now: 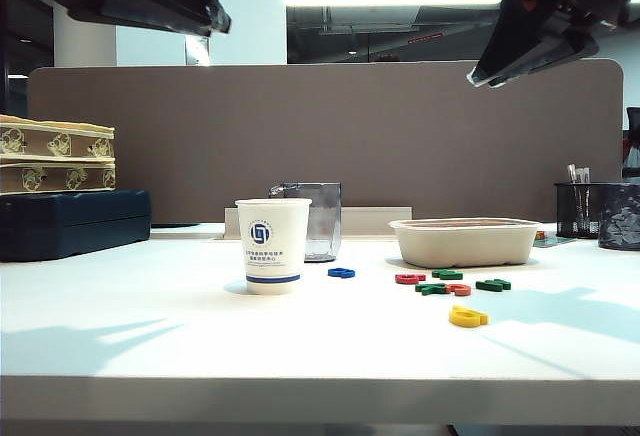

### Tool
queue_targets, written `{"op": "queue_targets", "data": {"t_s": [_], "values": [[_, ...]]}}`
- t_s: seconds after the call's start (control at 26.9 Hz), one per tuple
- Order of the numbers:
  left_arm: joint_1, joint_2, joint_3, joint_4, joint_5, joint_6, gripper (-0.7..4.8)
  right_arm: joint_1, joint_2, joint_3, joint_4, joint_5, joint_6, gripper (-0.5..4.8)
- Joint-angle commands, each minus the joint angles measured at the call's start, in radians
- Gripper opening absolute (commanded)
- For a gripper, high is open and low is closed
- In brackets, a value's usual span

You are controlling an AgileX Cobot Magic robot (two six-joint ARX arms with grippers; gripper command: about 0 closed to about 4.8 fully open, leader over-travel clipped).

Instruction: Pick up the letter "c" and put it in the paper cup.

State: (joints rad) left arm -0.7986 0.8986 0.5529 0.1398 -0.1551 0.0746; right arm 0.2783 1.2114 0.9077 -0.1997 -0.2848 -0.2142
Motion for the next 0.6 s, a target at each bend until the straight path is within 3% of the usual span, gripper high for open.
{"op": "queue_targets", "data": {"t_s": [0.04,0.19,0.6], "values": [[0.000,-0.024,0.007,-0.059,-0.006,0.000,0.88,0.002,-0.009,0.003,-0.109,-0.006,0.003,1.09],[0.000,-0.026,0.007,-0.073,-0.006,0.000,0.88,0.002,0.002,-0.034,-0.118,-0.006,0.003,1.78],[0.000,-0.026,0.007,-0.074,-0.006,0.004,0.88,0.002,0.167,-0.052,-0.047,-0.004,-0.004,1.82]]}}
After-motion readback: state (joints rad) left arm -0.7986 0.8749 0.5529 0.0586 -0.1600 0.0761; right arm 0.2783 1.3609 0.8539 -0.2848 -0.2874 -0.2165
